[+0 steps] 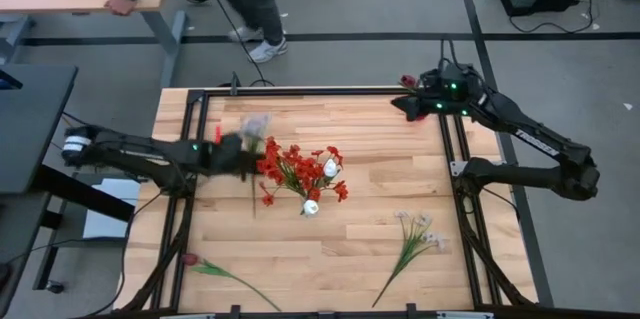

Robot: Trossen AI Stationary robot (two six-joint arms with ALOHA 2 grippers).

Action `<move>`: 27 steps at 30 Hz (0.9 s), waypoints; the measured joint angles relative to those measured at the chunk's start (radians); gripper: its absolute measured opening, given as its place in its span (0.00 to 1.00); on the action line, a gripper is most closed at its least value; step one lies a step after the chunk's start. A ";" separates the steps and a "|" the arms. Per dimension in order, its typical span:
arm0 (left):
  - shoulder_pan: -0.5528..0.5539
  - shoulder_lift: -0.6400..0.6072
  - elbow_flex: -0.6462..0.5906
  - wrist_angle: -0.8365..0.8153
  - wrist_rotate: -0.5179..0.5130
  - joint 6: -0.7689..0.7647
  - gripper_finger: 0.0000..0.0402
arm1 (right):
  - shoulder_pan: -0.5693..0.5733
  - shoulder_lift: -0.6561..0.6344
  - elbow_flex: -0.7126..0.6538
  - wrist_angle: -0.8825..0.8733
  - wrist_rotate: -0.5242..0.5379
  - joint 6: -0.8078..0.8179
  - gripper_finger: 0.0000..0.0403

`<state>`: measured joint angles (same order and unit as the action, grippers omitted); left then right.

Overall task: Sort flowers into vase by color
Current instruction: Put the top white flowers into the red vase

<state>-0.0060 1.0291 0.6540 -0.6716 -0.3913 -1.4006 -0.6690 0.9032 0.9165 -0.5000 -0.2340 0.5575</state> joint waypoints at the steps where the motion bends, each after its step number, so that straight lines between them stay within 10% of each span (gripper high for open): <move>1: 0.047 -0.023 0.000 0.057 -0.001 0.089 0.04 | 0.005 0.017 0.000 0.033 -0.012 0.009 0.32; 8: 0.329 -0.097 0.001 0.612 0.119 0.721 0.04 | 0.062 0.101 0.000 0.194 -0.053 0.018 0.37; 14: 0.539 -0.041 0.002 0.954 0.463 0.884 0.04 | 0.126 0.154 0.000 0.342 -0.060 -0.035 0.42; 27: 0.644 0.324 0.434 0.968 0.894 1.080 0.04 | 0.176 0.323 0.000 0.701 -0.082 -0.016 0.57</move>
<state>0.6380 1.3535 1.0878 0.2961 0.5029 -0.3202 -0.4931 1.2258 0.9165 0.2009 -0.3161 0.5413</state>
